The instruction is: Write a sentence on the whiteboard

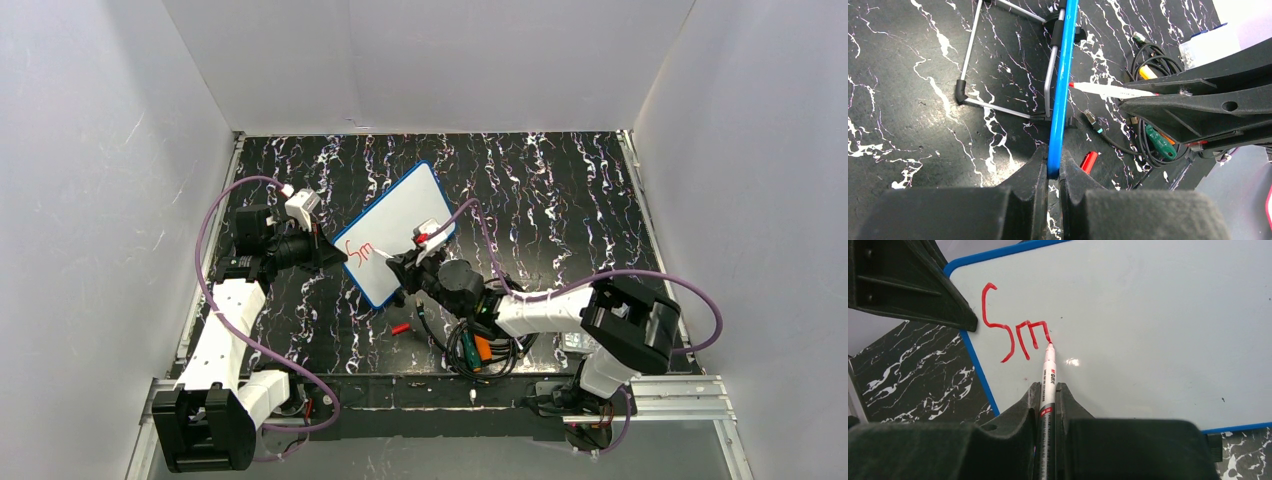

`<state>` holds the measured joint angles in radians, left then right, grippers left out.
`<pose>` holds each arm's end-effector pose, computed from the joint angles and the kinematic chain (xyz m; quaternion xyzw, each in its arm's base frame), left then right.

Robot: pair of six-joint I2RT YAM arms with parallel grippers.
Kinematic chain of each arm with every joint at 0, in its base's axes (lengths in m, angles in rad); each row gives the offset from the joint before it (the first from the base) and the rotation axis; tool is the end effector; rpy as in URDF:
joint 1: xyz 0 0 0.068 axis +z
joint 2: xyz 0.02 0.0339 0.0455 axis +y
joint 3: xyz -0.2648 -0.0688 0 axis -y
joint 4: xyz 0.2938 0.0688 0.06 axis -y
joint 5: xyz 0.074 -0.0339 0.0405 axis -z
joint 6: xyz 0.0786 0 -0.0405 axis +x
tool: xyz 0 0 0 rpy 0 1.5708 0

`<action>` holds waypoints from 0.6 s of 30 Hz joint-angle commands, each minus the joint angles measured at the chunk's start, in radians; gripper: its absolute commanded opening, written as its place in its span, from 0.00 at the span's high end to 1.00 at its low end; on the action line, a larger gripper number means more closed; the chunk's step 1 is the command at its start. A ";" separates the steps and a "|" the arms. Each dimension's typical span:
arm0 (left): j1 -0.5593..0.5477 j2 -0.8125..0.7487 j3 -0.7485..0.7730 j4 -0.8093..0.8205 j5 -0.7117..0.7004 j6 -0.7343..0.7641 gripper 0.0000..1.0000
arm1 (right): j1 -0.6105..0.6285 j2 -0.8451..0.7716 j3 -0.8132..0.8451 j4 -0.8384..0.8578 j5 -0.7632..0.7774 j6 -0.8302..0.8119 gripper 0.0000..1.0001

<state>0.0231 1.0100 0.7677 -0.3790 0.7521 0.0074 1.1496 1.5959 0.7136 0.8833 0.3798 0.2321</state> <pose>0.2868 -0.0471 0.2490 0.1614 0.8286 -0.3201 0.4301 0.1929 0.3592 0.1896 -0.1876 0.6814 0.3399 0.6204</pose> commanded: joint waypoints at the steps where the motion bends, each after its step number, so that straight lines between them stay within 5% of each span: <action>1: -0.008 0.012 0.010 -0.067 -0.039 0.048 1.00 | 0.001 -0.077 -0.026 0.006 0.015 -0.005 0.99; 18: -0.009 0.012 0.008 -0.069 -0.036 0.046 1.00 | 0.001 -0.028 0.061 0.045 0.030 -0.079 0.99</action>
<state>0.0231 1.0100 0.7677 -0.3790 0.7551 0.0078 1.1496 1.5517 0.7246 0.8680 0.3943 0.1791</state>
